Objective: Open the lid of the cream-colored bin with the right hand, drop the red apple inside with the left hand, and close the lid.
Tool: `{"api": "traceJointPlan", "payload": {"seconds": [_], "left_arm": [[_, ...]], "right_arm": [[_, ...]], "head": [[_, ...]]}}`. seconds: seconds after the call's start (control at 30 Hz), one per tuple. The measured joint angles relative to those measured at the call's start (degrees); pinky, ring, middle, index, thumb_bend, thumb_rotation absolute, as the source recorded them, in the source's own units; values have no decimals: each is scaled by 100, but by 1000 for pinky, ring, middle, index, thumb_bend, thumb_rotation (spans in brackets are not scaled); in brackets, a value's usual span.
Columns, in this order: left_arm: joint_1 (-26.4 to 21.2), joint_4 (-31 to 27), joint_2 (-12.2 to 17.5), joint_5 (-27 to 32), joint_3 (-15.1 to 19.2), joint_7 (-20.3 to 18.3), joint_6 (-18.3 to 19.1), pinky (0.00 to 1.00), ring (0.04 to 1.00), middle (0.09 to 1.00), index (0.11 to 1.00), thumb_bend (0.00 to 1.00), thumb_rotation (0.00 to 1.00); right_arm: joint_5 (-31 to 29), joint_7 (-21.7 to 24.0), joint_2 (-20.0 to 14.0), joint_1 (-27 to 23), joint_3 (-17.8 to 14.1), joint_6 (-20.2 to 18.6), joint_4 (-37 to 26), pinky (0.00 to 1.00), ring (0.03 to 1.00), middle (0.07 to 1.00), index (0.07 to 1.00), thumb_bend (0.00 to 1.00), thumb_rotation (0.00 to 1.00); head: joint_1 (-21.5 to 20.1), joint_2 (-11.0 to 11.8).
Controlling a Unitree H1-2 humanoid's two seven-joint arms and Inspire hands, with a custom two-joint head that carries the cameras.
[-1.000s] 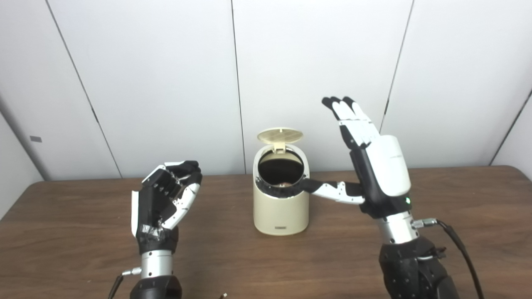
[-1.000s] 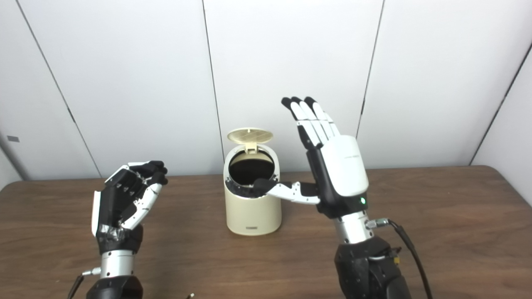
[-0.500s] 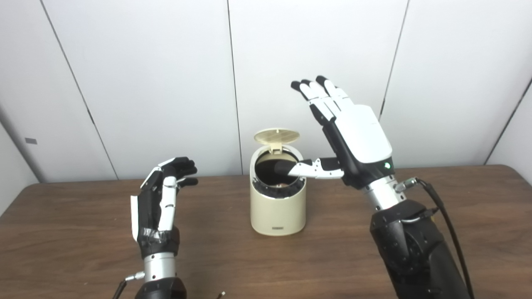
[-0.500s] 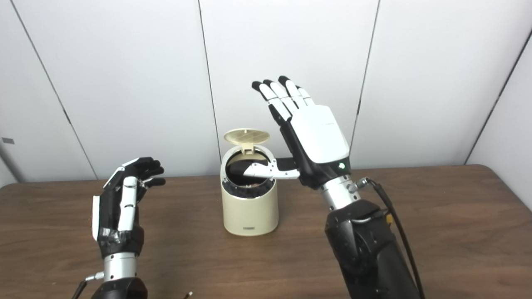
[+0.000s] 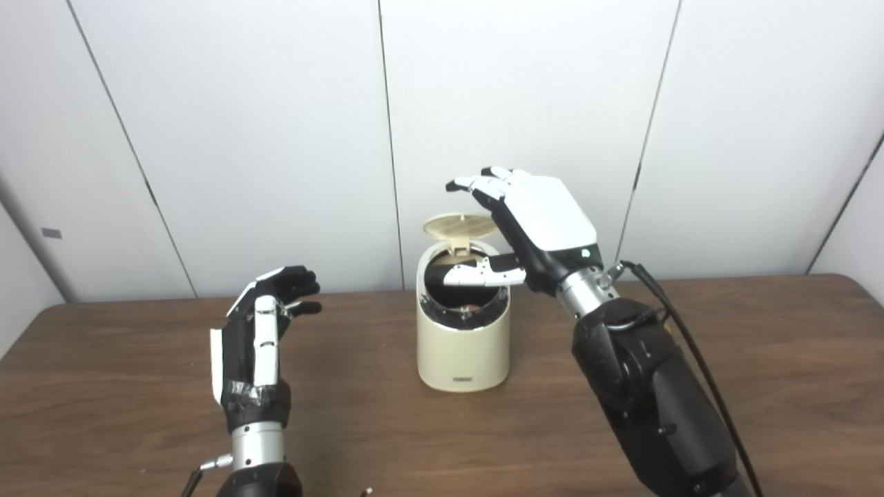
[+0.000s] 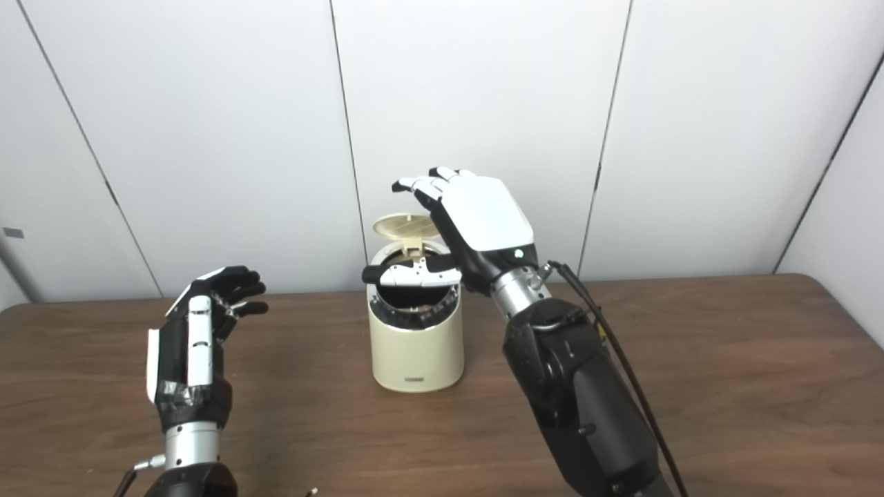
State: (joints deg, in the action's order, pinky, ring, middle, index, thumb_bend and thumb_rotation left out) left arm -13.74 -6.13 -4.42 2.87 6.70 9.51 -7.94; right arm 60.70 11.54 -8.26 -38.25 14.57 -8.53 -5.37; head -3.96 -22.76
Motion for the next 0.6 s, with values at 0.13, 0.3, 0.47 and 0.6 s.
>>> {"api": "traceJointPlan", "payload": {"seconds": [0.13, 0.3, 0.47, 0.6], "left_arm": [[0, 0, -3, -3, 0, 3, 4, 562, 641, 637, 607, 288, 770], [0, 0, -12, -4, 0, 6, 4, 561, 636, 631, 603, 287, 763], [0, 0, -16, -7, 1, 9, 3, 555, 634, 631, 603, 290, 769], [-1, 0, -24, -7, 2, 11, 3, 550, 631, 628, 601, 290, 767]], "right_arm": [[-1, 23, -12, -89, 68, -60, 180, 830, 839, 796, 772, 751, 925], [-1, 78, -24, -117, 124, -204, 196, 813, 843, 798, 773, 767, 933], [-1, 80, -64, -96, 175, -255, 166, 788, 829, 782, 753, 770, 912], [-44, 9, -58, -49, 171, -263, 158, 763, 800, 737, 709, 772, 894]], "head": [[26, 0], [18, -17], [0, -35], [0, -35]]}}
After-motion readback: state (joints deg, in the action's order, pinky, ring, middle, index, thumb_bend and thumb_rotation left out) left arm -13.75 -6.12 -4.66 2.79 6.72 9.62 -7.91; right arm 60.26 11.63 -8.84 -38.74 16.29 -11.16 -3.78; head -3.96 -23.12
